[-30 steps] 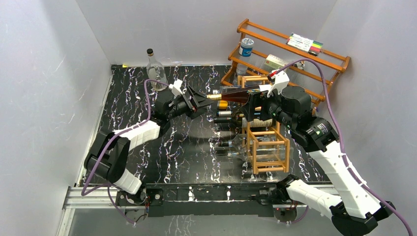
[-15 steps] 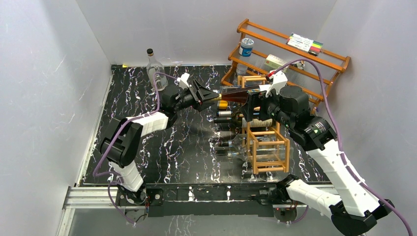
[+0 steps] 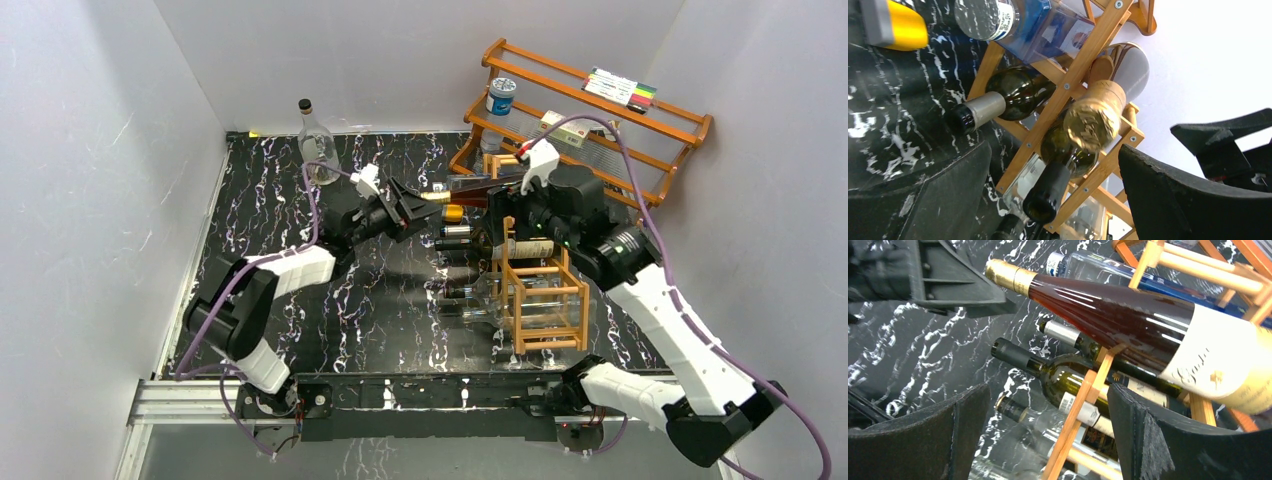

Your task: Take the wine bottle off the wine rack

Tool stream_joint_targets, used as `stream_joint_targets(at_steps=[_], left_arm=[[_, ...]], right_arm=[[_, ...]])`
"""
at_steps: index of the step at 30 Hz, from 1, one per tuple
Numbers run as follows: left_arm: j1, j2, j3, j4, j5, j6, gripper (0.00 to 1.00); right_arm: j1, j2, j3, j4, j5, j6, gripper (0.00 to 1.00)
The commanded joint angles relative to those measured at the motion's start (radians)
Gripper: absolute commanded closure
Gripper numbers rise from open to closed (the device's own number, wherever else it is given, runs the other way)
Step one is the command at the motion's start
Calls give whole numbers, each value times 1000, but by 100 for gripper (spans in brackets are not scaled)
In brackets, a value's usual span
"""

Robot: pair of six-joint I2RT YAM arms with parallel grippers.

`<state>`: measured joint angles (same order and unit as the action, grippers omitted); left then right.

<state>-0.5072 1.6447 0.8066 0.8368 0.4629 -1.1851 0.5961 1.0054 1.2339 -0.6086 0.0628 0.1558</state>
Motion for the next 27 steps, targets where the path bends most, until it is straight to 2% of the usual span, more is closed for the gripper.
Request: stream_joint_targets(at_steps=[1,6,11,16,20,24,27], left_arm=[[47,-175,-48,-102,-11,115,2],[106,-401,-109,-336,-12,244,2],[135,-592,-108,-631,-5,384,2],[139,-760,-164,-772,-9,423,2],[142,-863,-187,-869,-19,437,2],[142,-946,-151,-988,-62,478,2],[141,-989,-101,-1079,-116,526,2]], right_arm=[[4,63,31,119,-86,-239,2],[14,128,44,215,-216,-447,2],[61,226,93,229,-228,-678,4],[118,356,180,173,-117,-832,7],[176,435,220,177,18,-937,2],[209,504,243,181,121,-1010,2],[223,544,257,185,180,-1054,7]])
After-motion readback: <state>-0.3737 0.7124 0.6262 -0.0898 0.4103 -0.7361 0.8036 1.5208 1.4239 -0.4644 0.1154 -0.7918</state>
